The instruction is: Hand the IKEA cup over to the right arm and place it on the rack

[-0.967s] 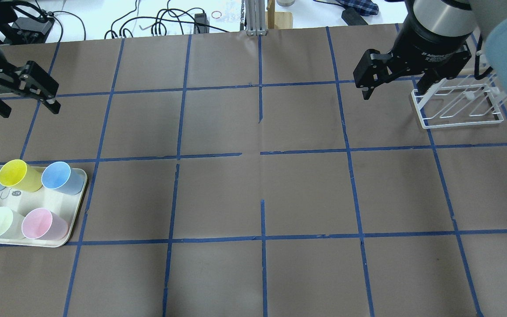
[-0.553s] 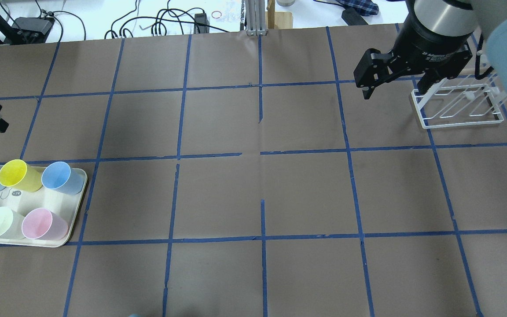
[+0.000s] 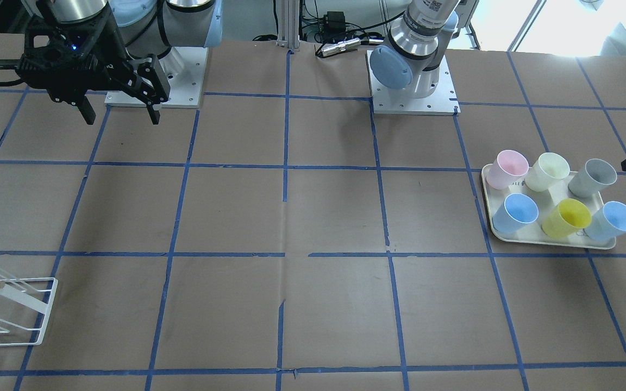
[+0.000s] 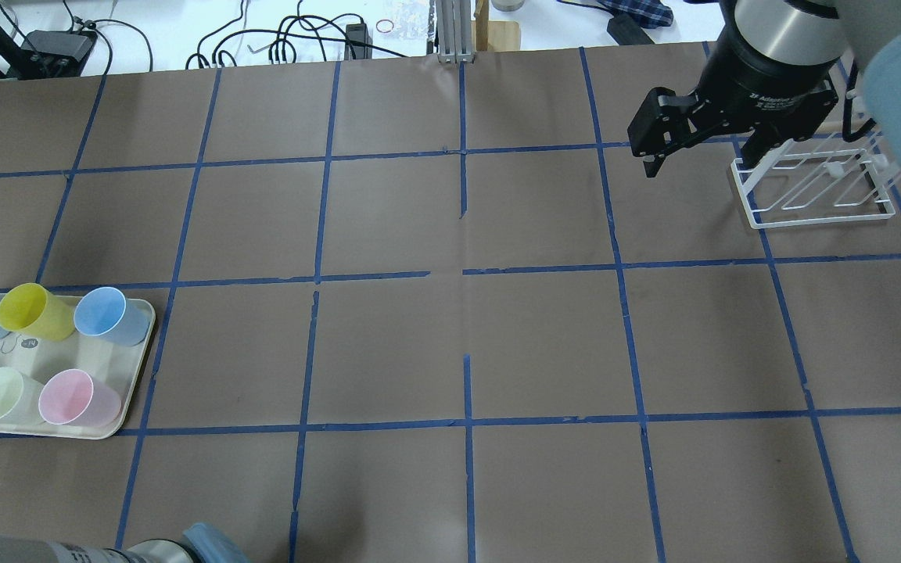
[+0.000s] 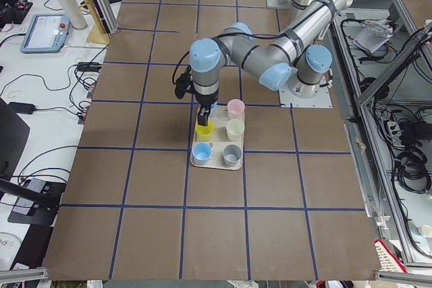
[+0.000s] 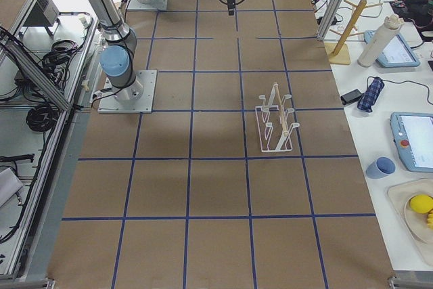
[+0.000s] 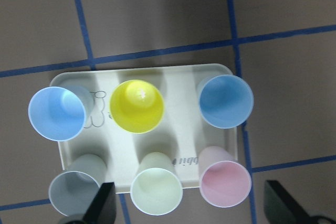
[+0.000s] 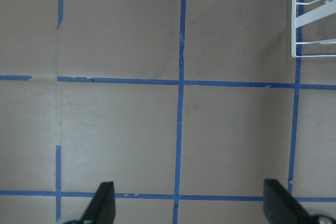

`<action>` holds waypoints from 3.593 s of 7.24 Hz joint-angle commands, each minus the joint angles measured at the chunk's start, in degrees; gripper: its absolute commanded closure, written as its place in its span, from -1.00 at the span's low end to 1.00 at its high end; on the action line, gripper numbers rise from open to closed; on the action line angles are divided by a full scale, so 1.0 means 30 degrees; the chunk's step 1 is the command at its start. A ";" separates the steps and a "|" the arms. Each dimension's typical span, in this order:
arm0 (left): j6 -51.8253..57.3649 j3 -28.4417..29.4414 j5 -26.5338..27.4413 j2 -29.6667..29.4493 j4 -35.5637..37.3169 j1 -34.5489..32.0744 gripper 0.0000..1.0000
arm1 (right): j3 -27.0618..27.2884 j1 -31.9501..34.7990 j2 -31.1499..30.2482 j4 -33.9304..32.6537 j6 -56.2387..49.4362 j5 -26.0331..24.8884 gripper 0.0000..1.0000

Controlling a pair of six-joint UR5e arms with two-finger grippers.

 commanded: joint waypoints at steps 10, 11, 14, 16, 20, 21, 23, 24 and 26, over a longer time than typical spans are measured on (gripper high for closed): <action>-0.0174 0.1999 0.0765 -0.5889 0.2232 0.0616 -0.93 | 0.0112 -0.0051 0.0088 -0.0233 0.0056 0.0003 -1.00; -0.0057 0.1970 0.0796 -0.5977 0.2349 0.0616 -0.73 | 0.0112 -0.0022 0.0088 -0.0205 0.0028 0.0004 -1.00; -0.0085 0.1852 0.0854 -0.5862 0.2002 0.0528 0.58 | 0.0112 -0.0167 0.0088 -0.0059 0.0173 0.0091 -1.00; -0.0055 0.1647 0.0823 -0.5775 0.1852 0.0616 1.00 | 0.0112 -0.0169 0.0001 0.0059 -0.0059 -0.0082 -1.00; -0.0524 0.2578 0.0679 -0.4869 -0.0193 0.0528 1.00 | -0.0093 -0.0226 0.0029 0.0001 0.0145 0.0614 -1.00; -0.0525 0.3890 0.0621 -0.4487 -0.1707 0.0499 1.00 | -0.0122 -0.0488 0.0058 0.0030 -0.0029 0.1112 -1.00; -0.0583 0.6324 0.0620 -0.3436 -0.6353 -0.0870 1.00 | -0.1169 -0.2093 -0.0378 0.3255 -0.0645 0.1407 -1.00; -0.1569 0.7408 0.0620 -0.2675 -0.8498 -0.2155 1.00 | -0.1525 -0.3146 -0.0526 0.4964 -0.1023 0.2280 -1.00; -0.4966 0.7013 -0.1677 -0.0918 -1.2368 -0.4792 1.00 | -0.1471 -0.4556 -0.0557 0.7571 -0.1408 0.5290 -1.00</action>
